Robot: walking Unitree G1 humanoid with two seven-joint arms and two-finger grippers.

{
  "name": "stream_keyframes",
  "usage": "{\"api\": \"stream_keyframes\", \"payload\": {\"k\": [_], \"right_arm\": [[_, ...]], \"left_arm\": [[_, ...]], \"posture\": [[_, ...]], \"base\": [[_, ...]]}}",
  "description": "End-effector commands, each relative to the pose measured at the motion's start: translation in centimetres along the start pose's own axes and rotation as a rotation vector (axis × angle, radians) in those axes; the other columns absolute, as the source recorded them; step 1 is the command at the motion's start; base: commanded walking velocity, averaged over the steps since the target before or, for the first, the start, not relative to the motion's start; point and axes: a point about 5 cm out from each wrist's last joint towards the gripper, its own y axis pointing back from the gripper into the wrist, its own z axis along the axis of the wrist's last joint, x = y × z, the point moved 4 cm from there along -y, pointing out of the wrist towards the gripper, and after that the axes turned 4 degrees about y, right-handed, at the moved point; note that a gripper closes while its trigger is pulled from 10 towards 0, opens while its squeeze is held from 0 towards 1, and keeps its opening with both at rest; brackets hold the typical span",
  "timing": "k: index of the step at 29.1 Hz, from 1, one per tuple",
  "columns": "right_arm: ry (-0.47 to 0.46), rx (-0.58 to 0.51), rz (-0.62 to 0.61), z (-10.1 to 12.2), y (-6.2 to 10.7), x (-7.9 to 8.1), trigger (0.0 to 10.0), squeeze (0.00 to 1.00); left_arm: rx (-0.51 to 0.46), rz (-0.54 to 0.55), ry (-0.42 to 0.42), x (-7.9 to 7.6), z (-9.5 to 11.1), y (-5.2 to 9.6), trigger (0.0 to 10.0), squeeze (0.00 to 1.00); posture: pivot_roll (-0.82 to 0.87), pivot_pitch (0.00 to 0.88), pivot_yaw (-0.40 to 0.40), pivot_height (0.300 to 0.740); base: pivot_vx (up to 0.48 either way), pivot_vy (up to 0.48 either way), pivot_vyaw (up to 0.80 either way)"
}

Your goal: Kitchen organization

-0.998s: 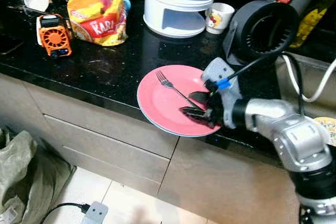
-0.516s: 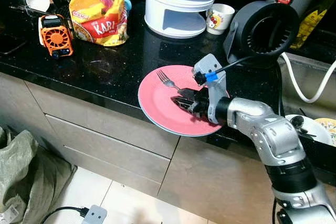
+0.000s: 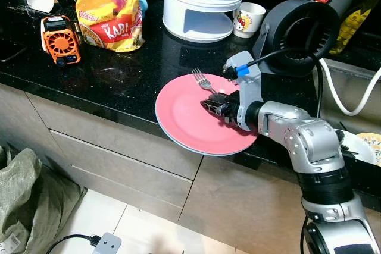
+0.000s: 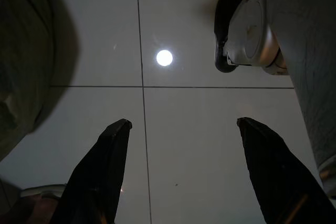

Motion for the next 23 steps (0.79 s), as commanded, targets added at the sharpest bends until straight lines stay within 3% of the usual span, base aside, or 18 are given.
{"api": "stream_keyframes", "payload": {"k": [1,12,23], "right_arm": [[-0.022,-0.039,0.012,0.5,0.2,-0.2,10.0,0.0],[-0.016,-0.171,0.02,2.9,0.9,-0.3,10.0,0.0],[0.02,0.025,-0.121,-0.4,0.1,-2.0,10.0,0.0]], "left_arm": [[0.02,-0.014,0.003,-0.6,-0.6,0.0,10.0,0.0],[0.02,-0.014,-0.001,-0.6,-0.6,0.0,10.0,0.0],[0.016,-0.016,-0.006,-0.6,-0.4,0.0,10.0,0.0]], "posture": [[0.08,0.101,-0.09,0.74],[0.08,0.096,-0.089,0.74],[0.08,0.085,-0.092,0.74]], "base": [[0.0,0.0,0.0],[0.0,0.0,0.0],[0.0,0.0,0.0]]}}
